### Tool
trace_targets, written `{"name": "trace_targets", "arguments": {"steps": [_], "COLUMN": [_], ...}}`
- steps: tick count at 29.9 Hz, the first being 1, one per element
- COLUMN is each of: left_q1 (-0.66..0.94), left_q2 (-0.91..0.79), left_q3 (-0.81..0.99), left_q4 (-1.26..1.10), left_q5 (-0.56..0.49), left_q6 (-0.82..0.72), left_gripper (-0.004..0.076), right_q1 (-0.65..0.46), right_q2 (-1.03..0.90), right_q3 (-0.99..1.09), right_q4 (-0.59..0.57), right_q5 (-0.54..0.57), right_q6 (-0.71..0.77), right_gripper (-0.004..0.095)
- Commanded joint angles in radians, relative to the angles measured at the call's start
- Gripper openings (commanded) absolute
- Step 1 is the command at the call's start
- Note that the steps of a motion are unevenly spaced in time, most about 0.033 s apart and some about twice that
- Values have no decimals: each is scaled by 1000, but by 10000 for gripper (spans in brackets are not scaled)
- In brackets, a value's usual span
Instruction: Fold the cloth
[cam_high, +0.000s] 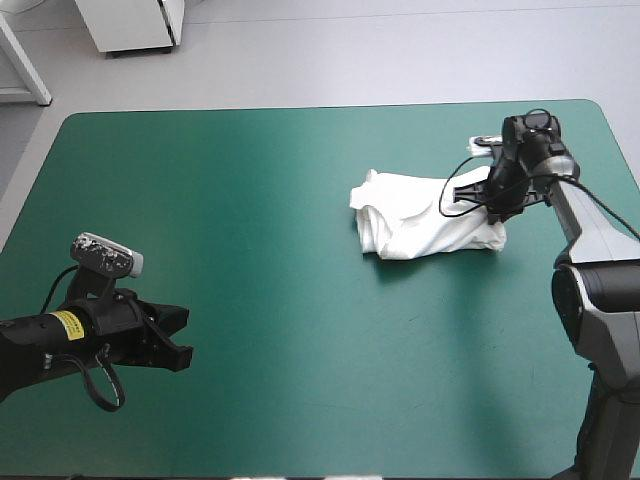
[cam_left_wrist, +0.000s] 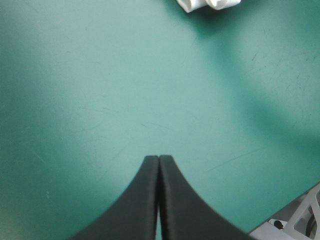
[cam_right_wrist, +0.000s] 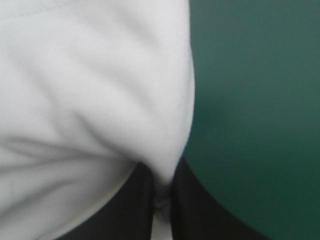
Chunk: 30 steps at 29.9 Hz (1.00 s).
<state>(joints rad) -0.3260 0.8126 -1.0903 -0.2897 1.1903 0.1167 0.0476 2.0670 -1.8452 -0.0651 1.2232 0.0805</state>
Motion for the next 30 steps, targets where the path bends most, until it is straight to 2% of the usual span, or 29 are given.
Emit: {"name": "trace_targets", "arguments": {"steps": [1, 14, 23, 26, 28, 30], "left_q1": [-2, -2, -2, -2, -2, -2], "left_q2": [1, 1, 1, 1, 1, 1], "left_q3": [-21, -21, -21, -21, -21, -21], "left_q4": [-24, -28, -41, -39, -35, -35], "left_q5": [-54, -54, -54, -54, -54, -54], "left_q6": [-2, -4, -4, -4, -4, -4], "left_gripper": [-9, -9, -9, -9, -9, -9], "right_q1": [-92, -398, -514, -540, -541, -541], "right_q2": [-72, -72, -72, -72, -72, -76], "right_q3": [-19, -19, -19, -19, -19, -19], "right_q4": [-103, -166, -200, -139, -132, -124], "right_q5": [-6, -6, -6, -6, -6, -6], "right_q6": [-15, -44, -56, -34, -34, -31], "right_gripper": [-19, -19, -19, -13, 34, 135]}}
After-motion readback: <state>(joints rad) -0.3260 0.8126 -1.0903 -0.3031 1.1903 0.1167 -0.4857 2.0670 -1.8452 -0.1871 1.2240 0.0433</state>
